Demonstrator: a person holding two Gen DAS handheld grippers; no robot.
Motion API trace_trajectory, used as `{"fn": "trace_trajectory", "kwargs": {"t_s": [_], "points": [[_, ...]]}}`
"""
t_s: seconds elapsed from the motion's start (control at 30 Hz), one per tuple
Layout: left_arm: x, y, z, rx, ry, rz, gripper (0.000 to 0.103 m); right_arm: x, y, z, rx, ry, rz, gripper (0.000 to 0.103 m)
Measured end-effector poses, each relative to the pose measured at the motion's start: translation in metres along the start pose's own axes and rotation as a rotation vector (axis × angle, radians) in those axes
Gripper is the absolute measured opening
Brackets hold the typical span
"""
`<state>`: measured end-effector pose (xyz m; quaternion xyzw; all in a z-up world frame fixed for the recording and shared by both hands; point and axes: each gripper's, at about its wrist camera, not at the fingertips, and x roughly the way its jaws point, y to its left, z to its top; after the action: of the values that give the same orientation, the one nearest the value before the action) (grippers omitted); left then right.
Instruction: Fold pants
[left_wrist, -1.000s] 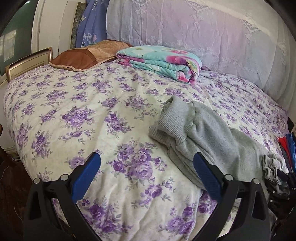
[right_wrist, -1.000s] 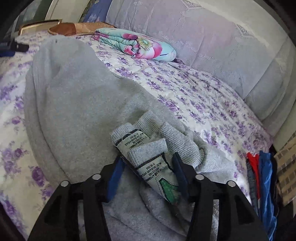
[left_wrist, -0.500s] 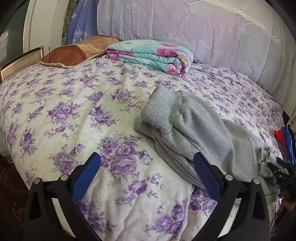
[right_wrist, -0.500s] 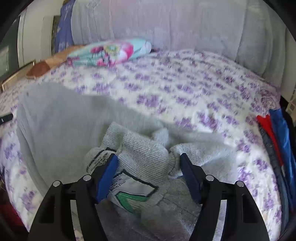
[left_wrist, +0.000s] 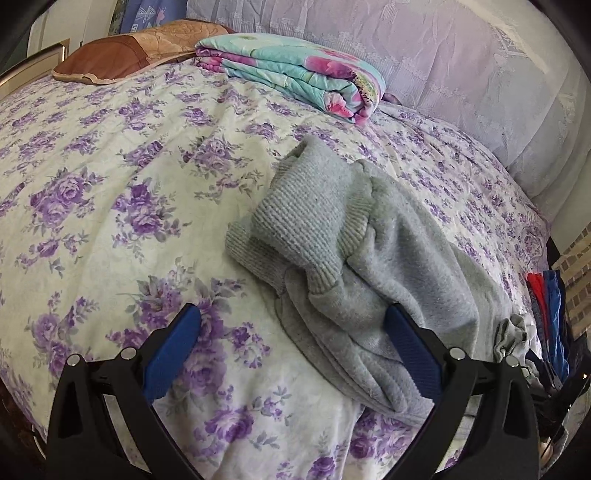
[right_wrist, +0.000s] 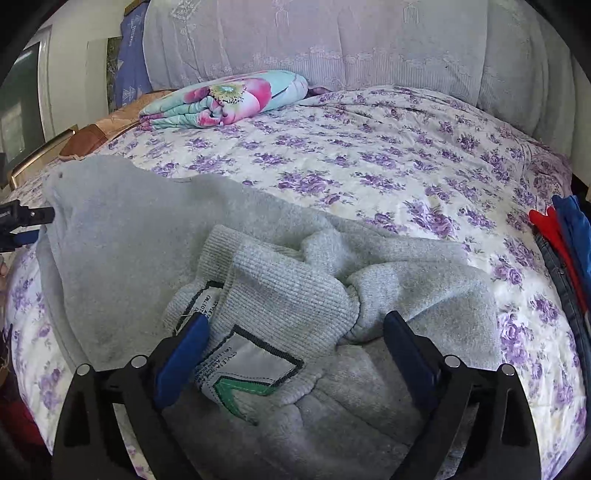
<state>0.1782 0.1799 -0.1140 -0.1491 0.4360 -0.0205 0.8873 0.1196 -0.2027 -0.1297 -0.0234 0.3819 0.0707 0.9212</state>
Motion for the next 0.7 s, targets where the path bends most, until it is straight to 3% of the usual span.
{"fn": "trace_trajectory", "kwargs": {"t_s": [0.1,0.2,0.33,0.53,0.63,0.7], "points": [[0.003,0.003,0.007,-0.026,0.013,-0.033,0.098,-0.016,-0.008,-0.003,0.056,-0.076,0.046,0.096],[-0.001,0.011,0.012,-0.095,0.029,-0.113,0.098,-0.031,-0.023,-0.008,0.139,-0.138,0.125,0.096],[-0.013,0.019,0.013,-0.185,0.023,-0.241,0.098,-0.025,-0.036,-0.013,0.199,-0.116,0.152,0.097],[0.014,0.015,0.023,-0.195,0.052,-0.149,0.098,-0.02,-0.033,-0.019,0.194,-0.108,0.16,0.099],[0.023,0.013,0.024,-0.181,0.026,-0.129,0.098,-0.021,-0.035,-0.02,0.203,-0.11,0.172,0.099],[0.02,0.012,0.022,-0.172,0.005,-0.128,0.092,-0.02,-0.036,-0.021,0.207,-0.111,0.176,0.099]]}}
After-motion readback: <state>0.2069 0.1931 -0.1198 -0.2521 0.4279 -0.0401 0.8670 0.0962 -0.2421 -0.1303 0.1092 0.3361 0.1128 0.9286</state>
